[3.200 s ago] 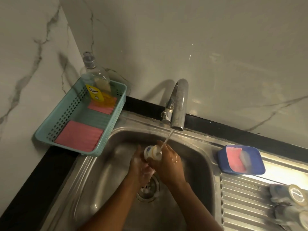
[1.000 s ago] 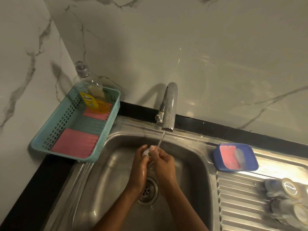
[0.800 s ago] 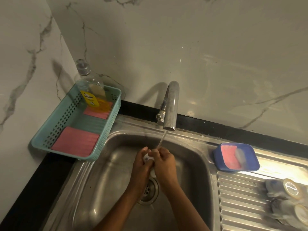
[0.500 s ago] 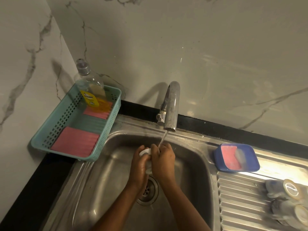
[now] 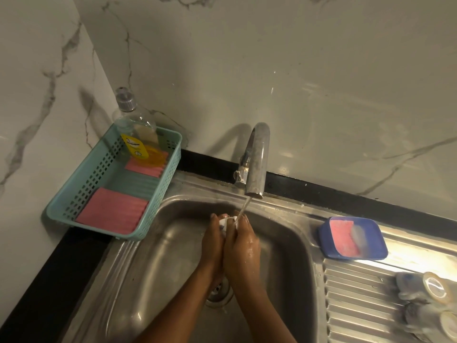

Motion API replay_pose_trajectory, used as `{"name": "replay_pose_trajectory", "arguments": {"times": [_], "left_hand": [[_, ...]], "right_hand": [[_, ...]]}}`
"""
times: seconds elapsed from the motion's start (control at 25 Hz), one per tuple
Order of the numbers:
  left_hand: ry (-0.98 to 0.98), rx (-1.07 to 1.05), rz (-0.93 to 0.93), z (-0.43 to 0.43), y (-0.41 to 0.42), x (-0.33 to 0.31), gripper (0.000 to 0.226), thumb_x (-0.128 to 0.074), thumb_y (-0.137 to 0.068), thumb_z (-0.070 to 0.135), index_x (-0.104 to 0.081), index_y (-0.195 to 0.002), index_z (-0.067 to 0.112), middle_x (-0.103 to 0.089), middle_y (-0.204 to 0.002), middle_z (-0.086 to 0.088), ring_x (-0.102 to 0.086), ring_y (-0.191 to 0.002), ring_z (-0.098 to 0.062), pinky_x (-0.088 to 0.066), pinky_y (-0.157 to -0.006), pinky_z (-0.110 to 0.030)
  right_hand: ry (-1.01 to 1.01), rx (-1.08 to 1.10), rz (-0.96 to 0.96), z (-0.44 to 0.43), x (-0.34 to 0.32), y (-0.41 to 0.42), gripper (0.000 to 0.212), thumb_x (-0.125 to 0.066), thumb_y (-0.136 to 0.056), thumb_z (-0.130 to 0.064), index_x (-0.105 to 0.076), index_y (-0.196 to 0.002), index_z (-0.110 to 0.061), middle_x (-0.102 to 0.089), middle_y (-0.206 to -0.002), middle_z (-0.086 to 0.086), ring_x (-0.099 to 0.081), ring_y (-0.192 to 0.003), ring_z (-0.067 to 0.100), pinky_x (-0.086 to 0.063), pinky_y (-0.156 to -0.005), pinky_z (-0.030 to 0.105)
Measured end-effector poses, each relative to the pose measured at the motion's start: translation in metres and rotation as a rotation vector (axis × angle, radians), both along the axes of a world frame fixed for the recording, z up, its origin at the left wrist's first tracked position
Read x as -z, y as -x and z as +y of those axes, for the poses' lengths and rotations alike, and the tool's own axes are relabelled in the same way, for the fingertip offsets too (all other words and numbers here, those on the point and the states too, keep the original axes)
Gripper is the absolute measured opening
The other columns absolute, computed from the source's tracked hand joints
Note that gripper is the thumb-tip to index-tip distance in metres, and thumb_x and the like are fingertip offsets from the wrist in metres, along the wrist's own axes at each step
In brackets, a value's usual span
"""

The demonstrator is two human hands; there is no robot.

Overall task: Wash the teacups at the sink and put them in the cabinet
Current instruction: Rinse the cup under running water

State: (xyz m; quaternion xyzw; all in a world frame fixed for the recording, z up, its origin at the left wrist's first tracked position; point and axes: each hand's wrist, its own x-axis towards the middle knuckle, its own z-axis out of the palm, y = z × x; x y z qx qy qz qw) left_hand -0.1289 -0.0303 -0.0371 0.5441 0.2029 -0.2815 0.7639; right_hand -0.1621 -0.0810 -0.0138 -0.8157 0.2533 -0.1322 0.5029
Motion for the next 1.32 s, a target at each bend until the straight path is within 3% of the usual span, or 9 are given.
{"name": "replay_pose_trajectory", "arguments": {"times": [0.08,0.2,0.28,0.44,0.56,0.76,1.0,1.16,1.32], "left_hand": [[0.061,0.009,0.072,0.000,0.000,0.000,0.052,-0.038,-0.106,0.045,-0.072,-0.114,0.006,-0.075,-0.107,-0.019,-0.072,-0.105,-0.032,-0.055,-0.090,-0.040],[0.111,0.106,0.080,0.000,-0.003,-0.010,0.049,-0.040,-0.105,0.047,-0.072,-0.120,0.013,-0.074,-0.114,-0.016,-0.070,-0.112,-0.026,-0.052,-0.097,-0.041],[0.044,0.075,0.085,-0.001,-0.005,-0.008,0.047,-0.044,-0.103,0.047,-0.076,-0.112,0.014,-0.076,-0.109,-0.014,-0.072,-0.106,-0.026,-0.053,-0.097,-0.044],[0.053,-0.019,0.232,0.003,-0.008,0.000,0.050,-0.045,-0.101,0.045,-0.075,-0.110,0.006,-0.075,-0.104,-0.020,-0.073,-0.095,-0.030,-0.056,-0.089,-0.043],[0.151,-0.039,0.302,0.001,-0.006,0.001,0.057,-0.044,-0.101,0.053,-0.068,-0.122,0.006,-0.072,-0.117,-0.022,-0.071,-0.103,-0.034,-0.056,-0.093,-0.047],[0.244,0.020,0.284,-0.002,-0.007,-0.003,0.059,-0.052,-0.097,0.054,-0.070,-0.120,0.003,-0.072,-0.115,-0.024,-0.072,-0.101,-0.032,-0.058,-0.086,-0.042],[-0.134,0.163,-0.187,-0.005,-0.007,-0.002,0.035,-0.043,-0.106,0.041,-0.063,-0.124,0.019,-0.072,-0.109,-0.013,-0.074,-0.090,-0.018,-0.059,-0.068,-0.028],[-0.176,0.229,-0.378,-0.009,-0.002,-0.005,0.034,-0.039,-0.107,0.036,-0.057,-0.136,0.031,-0.070,-0.114,0.009,-0.069,-0.101,0.000,-0.057,-0.083,-0.021],[-0.142,0.151,-0.375,-0.004,-0.002,0.002,0.030,-0.047,-0.106,0.029,-0.066,-0.129,0.025,-0.073,-0.117,0.002,-0.070,-0.108,-0.012,-0.058,-0.092,-0.033]], "right_hand": [[-0.053,0.015,-0.080,-0.005,-0.011,-0.003,0.024,-0.053,-0.101,-0.029,-0.069,-0.095,-0.046,-0.071,-0.092,-0.015,-0.070,-0.087,0.004,-0.060,-0.075,0.031],[-0.085,-0.031,-0.078,-0.016,-0.016,-0.003,0.055,-0.062,-0.098,-0.010,-0.063,-0.092,-0.065,-0.066,-0.100,-0.038,-0.063,-0.103,-0.012,-0.051,-0.092,0.015],[-0.021,-0.150,-0.039,-0.015,-0.012,0.001,0.051,-0.060,-0.100,-0.009,-0.058,-0.109,-0.060,-0.064,-0.113,-0.032,-0.056,-0.113,-0.017,-0.044,-0.103,0.016],[-0.016,-0.121,-0.161,-0.015,0.000,0.017,0.037,-0.059,-0.098,0.000,-0.064,-0.124,-0.025,-0.069,-0.118,-0.011,-0.067,-0.107,0.000,-0.055,-0.085,0.016],[-0.443,0.195,-0.122,-0.017,-0.002,0.014,0.022,-0.055,-0.101,-0.009,-0.073,-0.114,-0.012,-0.077,-0.097,0.006,-0.075,-0.092,0.025,-0.063,-0.077,0.037],[-1.060,0.466,0.034,-0.021,-0.001,-0.001,0.028,-0.052,-0.105,-0.022,-0.071,-0.113,-0.005,-0.076,-0.102,0.018,-0.073,-0.099,0.034,-0.058,-0.091,0.052],[-0.744,0.281,0.148,-0.031,0.007,0.005,0.026,-0.048,-0.100,-0.005,-0.069,-0.113,-0.015,-0.075,-0.097,0.007,-0.072,-0.092,0.019,-0.061,-0.079,0.035],[-0.929,0.165,0.148,-0.031,-0.005,0.005,0.041,-0.048,-0.102,-0.047,-0.069,-0.117,-0.014,-0.075,-0.107,0.015,-0.073,-0.101,0.028,-0.057,-0.092,0.047],[-0.816,0.222,0.187,-0.020,-0.003,-0.006,0.057,-0.053,-0.095,-0.061,-0.068,-0.117,-0.011,-0.075,-0.106,0.014,-0.073,-0.100,0.030,-0.058,-0.092,0.053]]}}
